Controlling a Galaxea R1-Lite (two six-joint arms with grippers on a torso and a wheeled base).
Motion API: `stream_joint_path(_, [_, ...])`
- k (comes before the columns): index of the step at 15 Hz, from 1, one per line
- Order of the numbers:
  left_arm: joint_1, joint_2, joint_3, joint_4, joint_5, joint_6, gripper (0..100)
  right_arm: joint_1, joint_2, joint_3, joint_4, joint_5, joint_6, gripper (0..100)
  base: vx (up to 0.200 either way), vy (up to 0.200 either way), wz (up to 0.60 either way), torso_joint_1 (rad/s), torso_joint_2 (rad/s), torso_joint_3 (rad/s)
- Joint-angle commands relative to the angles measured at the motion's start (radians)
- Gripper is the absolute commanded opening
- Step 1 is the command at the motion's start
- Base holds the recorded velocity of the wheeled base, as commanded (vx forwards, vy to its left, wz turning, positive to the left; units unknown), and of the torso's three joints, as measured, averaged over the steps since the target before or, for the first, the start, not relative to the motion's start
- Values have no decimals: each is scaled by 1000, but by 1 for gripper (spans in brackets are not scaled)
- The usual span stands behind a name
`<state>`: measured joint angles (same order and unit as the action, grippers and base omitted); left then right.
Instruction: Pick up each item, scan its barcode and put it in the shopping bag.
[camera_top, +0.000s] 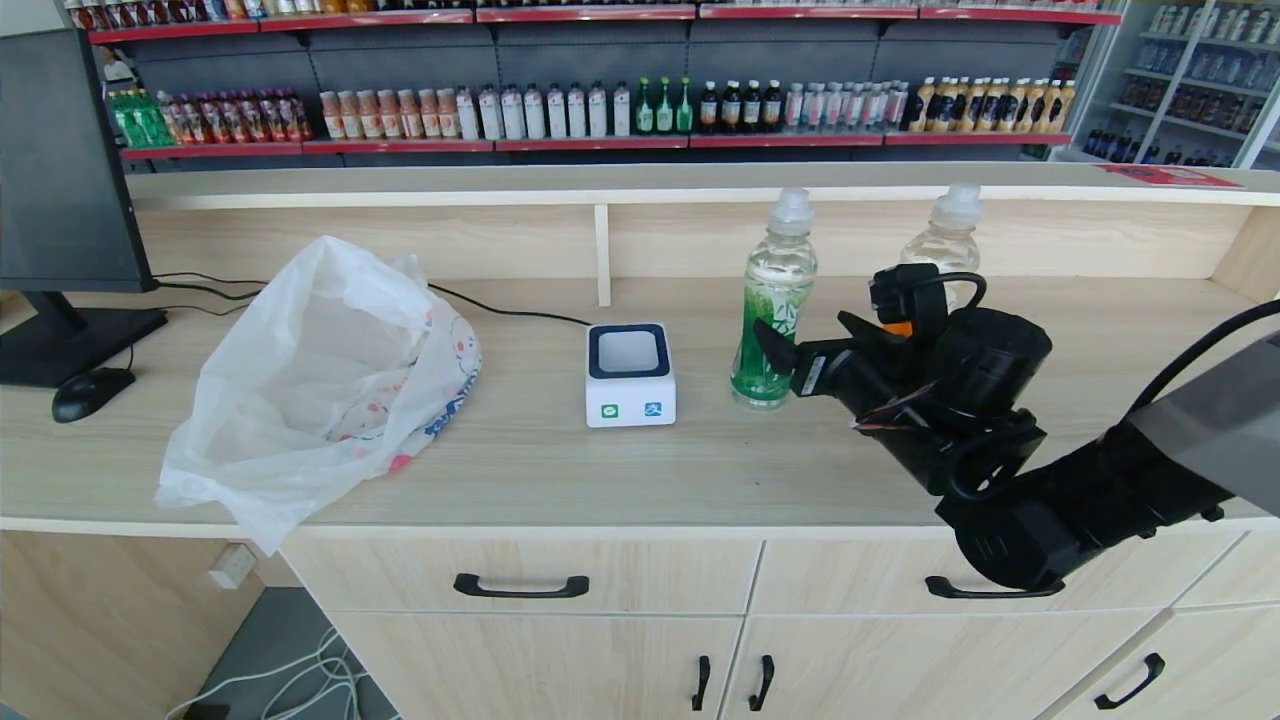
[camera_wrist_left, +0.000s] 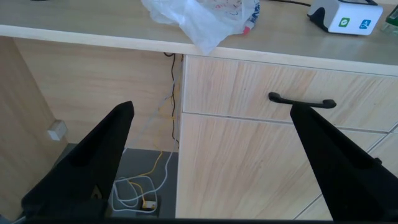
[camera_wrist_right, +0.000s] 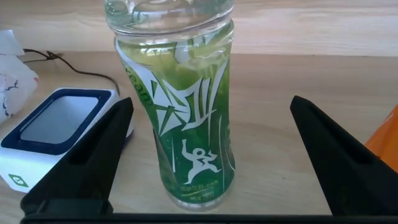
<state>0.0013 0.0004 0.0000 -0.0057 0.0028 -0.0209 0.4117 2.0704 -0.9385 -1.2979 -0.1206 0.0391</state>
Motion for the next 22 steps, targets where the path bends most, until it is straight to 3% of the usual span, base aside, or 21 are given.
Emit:
stream_joint_path(1, [0, 1, 0, 0, 0, -1, 100, -24, 20, -22, -1, 6, -2, 100, 0, 0, 0, 0, 0, 0])
stream_joint_path(7, [0, 0, 0, 0, 0, -1, 100, -24, 40, -37, -6, 15, -1, 100, 0, 0, 0, 0, 0, 0])
stream_joint_path(13, [0, 0, 0, 0, 0, -1, 100, -36, 56, -48, -9, 104, -2, 100, 0, 0, 0, 0, 0, 0])
stream_joint_path(19, [0, 0, 0, 0, 0, -1, 100, -24, 109, -28, -196, 107, 7, 100, 0, 0, 0, 0, 0, 0])
stream_joint_path(22, [0, 0, 0, 0, 0, -1, 100, -5, 109, -26, -207, 101, 5, 100, 0, 0, 0, 0, 0, 0])
